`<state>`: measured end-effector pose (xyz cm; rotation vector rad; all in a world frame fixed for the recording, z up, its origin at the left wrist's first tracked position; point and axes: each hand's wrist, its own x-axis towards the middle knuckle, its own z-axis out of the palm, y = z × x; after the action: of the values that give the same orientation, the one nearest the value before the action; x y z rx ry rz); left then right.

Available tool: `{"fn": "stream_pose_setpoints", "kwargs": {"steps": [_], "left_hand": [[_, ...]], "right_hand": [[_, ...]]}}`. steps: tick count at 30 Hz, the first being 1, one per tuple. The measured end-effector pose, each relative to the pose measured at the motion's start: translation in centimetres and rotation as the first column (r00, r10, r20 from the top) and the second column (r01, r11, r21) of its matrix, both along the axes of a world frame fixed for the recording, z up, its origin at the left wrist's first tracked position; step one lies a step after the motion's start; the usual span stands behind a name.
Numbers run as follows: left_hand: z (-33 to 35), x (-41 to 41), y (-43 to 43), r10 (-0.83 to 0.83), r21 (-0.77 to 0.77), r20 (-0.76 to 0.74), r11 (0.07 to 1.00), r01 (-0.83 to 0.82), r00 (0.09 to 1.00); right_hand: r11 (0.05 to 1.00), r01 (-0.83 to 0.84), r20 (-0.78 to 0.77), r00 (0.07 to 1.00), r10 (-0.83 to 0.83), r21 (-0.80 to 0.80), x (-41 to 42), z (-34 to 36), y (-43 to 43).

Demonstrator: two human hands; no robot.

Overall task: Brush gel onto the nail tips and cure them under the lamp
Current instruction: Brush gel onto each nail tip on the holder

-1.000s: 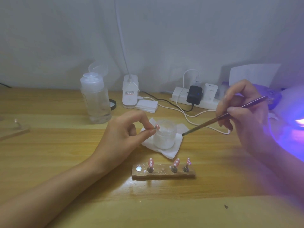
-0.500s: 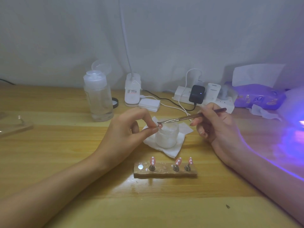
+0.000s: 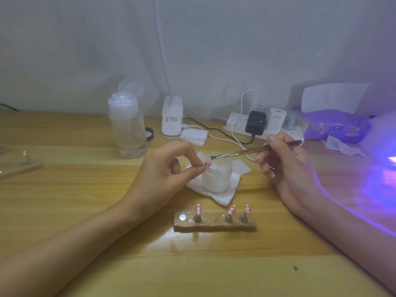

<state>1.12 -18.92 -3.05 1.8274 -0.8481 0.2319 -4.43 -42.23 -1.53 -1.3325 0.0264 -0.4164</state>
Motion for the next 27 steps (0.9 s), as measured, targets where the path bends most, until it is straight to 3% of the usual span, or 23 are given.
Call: {"fn": "stream_pose_setpoints", "kwargs": {"steps": [12,19,23,27], "left_hand": [[0.1,0.0,0.0,-0.021,-0.021,-0.03,1.0,0.02,0.999],[1.0,-0.2,0.6,0.038,-0.016,-0.052,0.999,-0.039,0.998],[4.0,0.4,2.7,-0.022,-0.188,-0.175,0.982,-0.012,0.984],[4.5,-0.3,3.8,-0.106,-0.093,-0.253,0.992,0.085,0.962]], "right_hand": [[0.997,-0.032,0.036,0.999,0.034,-0.069,-0.2,0.0,0.2],[0.998,0.044,0.014,0.999,-0.043,-0.035,-0.4,-0.1,-0.1],[0.998,0.061,0.01,0.998,-0.061,0.016,-0.5,0.1,-0.3],[0.998,0.056,0.007,0.998,-0.057,0.033,-0.5,0.1,-0.1]]}}
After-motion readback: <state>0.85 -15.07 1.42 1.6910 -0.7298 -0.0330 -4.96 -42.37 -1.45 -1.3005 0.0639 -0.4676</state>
